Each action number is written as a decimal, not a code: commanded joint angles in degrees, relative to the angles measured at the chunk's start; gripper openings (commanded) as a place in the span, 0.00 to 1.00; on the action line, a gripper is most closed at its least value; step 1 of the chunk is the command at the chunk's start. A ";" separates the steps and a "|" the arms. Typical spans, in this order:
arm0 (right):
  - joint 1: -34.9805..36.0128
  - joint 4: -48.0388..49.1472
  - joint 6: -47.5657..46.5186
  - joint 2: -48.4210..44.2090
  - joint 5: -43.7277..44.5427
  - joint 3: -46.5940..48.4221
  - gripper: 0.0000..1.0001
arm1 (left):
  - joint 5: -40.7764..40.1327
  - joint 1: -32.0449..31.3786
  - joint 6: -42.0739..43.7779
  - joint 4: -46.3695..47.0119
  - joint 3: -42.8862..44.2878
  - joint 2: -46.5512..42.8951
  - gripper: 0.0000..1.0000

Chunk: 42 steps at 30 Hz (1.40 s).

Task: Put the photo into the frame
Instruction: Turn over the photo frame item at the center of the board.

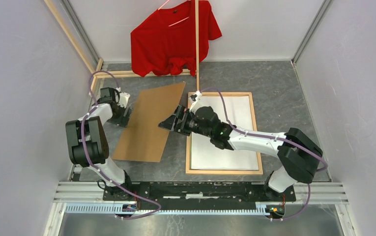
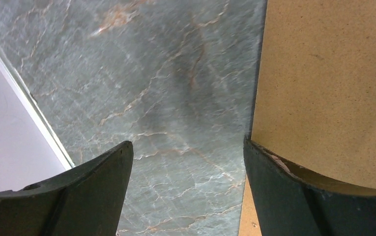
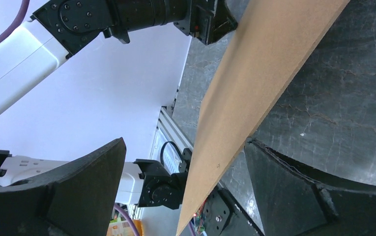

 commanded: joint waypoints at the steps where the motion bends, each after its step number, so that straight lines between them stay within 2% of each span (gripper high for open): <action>1: 0.41 6.22 2.62 -1.81 0.43 -3.36 0.98 | 10.26 -6.35 -3.39 -7.96 -2.91 3.04 0.91; 12: -2.86 7.01 5.30 -8.54 3.94 -15.17 0.93 | 8.81 -14.28 -5.75 -8.31 -1.71 4.31 0.89; 22: -5.45 8.68 6.14 -8.86 3.05 -20.89 0.91 | 7.01 -16.10 -6.40 -8.33 -1.73 4.77 0.89; 24: -5.94 5.60 4.36 -8.91 2.78 -20.21 0.91 | 5.89 -16.14 -6.16 -8.35 -1.82 4.64 0.89; 28: -6.10 -12.14 -4.00 -8.64 4.16 -13.31 0.93 | 2.41 -16.15 -5.71 -7.71 -2.08 4.13 0.89; 31: -6.23 -20.05 -7.77 -10.06 7.42 -11.40 0.95 | 2.09 -16.03 -5.49 -7.72 -2.17 3.76 0.89; 36: -6.21 -22.41 -8.83 -11.67 9.16 -13.43 0.95 | 2.09 -16.03 -5.59 -7.72 -2.13 3.93 0.89; 42: -6.46 -20.30 -8.54 -11.04 8.87 -15.09 0.93 | 0.15 -16.02 -5.39 -7.76 -2.18 3.67 0.89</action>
